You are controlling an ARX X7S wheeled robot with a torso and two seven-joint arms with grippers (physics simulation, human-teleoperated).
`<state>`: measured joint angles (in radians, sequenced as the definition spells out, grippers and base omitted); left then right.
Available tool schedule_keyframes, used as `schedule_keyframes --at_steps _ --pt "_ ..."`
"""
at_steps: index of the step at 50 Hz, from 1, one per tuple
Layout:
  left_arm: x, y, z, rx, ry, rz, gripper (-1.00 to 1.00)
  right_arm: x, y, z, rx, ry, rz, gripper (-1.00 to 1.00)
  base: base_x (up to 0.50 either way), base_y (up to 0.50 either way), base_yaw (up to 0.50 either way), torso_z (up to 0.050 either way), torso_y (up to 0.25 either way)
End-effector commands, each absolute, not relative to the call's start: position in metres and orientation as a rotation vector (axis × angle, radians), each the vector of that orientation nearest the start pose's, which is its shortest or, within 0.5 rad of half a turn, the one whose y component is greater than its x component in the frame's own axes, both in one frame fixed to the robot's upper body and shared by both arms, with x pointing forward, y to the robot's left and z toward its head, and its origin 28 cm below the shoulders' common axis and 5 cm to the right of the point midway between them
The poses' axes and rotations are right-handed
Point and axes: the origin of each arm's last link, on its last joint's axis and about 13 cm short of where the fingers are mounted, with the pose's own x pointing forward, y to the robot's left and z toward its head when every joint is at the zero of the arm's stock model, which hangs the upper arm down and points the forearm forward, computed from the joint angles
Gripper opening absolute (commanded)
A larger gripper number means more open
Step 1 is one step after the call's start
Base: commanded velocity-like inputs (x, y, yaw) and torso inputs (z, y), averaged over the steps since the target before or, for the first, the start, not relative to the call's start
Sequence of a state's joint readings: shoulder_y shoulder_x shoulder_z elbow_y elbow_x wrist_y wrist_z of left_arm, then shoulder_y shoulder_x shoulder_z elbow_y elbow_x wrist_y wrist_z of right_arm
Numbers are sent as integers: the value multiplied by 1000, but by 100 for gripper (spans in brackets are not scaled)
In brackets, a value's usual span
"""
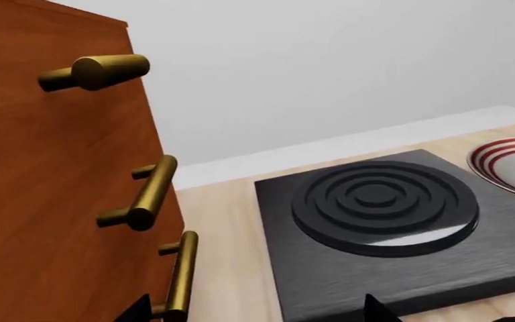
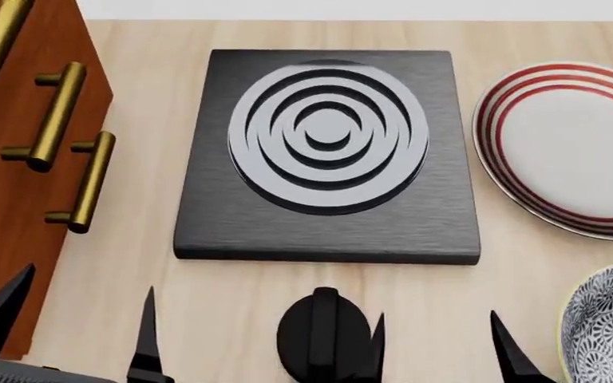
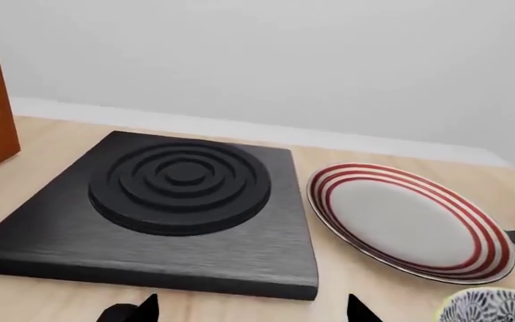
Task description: Pick up the cream cheese and put it in the bowl.
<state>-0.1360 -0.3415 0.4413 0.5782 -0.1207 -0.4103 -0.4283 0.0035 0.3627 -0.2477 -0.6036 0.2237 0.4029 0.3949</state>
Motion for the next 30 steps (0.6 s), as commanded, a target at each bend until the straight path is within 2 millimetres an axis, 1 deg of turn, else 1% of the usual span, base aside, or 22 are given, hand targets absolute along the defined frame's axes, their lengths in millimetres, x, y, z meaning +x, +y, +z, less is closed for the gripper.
schedule_keyframes --at_steps 1,7,16,23,24,27,30 --pt "201 179 112 180 -232 -70 100 174 -102 103 -100 -108 6 100 0 0 0 0 0" --pt "201 179 112 181 -234 -70 100 160 -104 113 -64 -58 29 100 0 0 0 0 0" --pt "201 179 111 183 -232 -68 100 140 -107 124 -64 3 77 100 0 0 0 0 0" --pt "201 180 111 182 -231 -64 100 132 -111 131 -101 51 90 100 0 0 0 0 0" --pt "201 180 111 183 -230 -65 100 129 -112 132 -83 72 114 100 0 0 0 0 0" --pt "201 179 112 184 -227 -67 100 126 -113 138 -68 83 111 100 0 0 0 0 0" --pt "202 179 112 185 -226 -64 100 119 -113 141 -2 134 139 100 0 0 0 0 0"
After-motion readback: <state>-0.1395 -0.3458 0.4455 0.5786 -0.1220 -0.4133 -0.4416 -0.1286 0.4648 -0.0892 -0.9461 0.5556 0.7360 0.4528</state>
